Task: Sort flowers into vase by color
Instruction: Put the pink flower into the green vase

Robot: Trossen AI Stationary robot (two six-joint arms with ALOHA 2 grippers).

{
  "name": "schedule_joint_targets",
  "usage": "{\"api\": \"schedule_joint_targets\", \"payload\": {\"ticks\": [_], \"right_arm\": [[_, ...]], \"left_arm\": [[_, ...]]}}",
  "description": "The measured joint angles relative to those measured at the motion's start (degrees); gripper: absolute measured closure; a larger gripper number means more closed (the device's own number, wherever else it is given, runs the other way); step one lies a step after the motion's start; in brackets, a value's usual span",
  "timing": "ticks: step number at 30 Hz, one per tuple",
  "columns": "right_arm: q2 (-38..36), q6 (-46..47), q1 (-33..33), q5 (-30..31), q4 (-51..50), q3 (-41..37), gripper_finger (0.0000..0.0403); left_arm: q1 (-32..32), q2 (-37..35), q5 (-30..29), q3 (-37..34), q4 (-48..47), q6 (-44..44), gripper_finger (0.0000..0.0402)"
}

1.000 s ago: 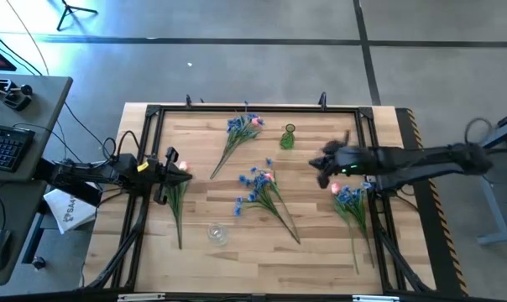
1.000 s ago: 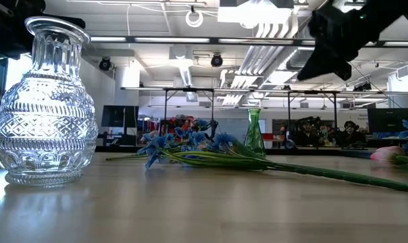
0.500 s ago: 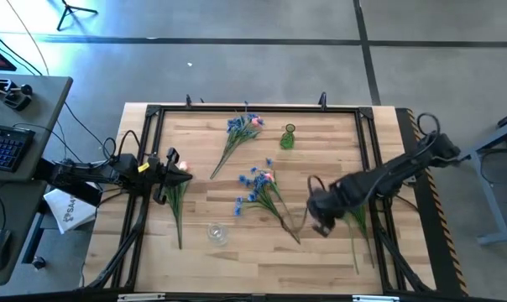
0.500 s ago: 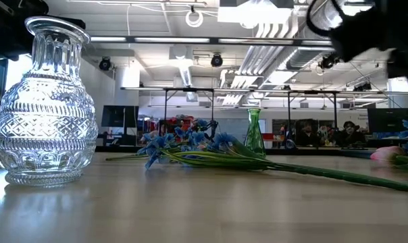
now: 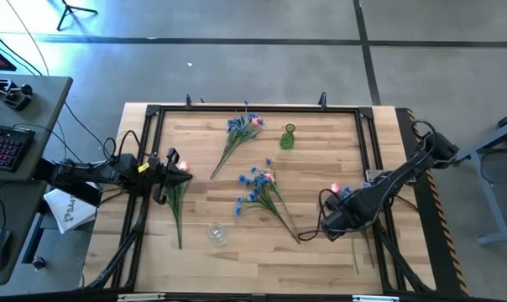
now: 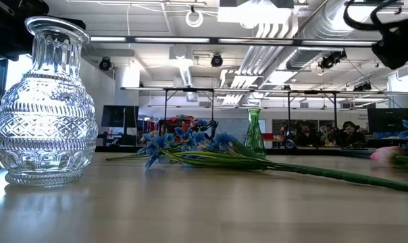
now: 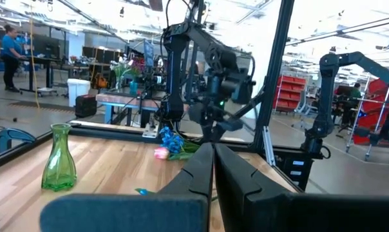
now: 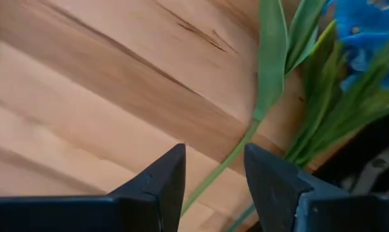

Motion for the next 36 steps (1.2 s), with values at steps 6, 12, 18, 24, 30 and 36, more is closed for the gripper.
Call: {"api": "schedule_joint_targets", "payload": {"ticks": [6,12,18,24,30,36], "right_arm": [[-0.34,4.24,-0.2,-2.5,5.32,-8.99,0.0254],[-0.38,6.96,-0.55,-2.68,8.0,-12.17,0.0254],[-0.4,8.2,-2.24,-2.98,8.71,-15.42,0.0261],[-0.64,6.31,-3.65,-3.81,13.76,-17.5,0.0325],[-0.3,2.55,-3.82,-2.8,13.0,-15.48,0.0394],[-0.55,-4.85,-3.89,3.05,19.8,-12.66,0.0398]], "left_arm": [[0.01,0.0,0.0,0.0,-0.2,0.01,0.0398],[0.0,0.0,0.0,0.0,-0.38,0.01,0.0398],[-0.01,0.0,0.0,0.0,-0.39,-0.74,0.0398],[0.01,0.0,0.02,0.0,-0.92,-1.6,0.0398],[0.01,0.0,0.0,0.0,-1.14,-2.1,0.0398],[-0.01,0.0,0.0,0.0,-1.16,-2.12,0.0398]]}}
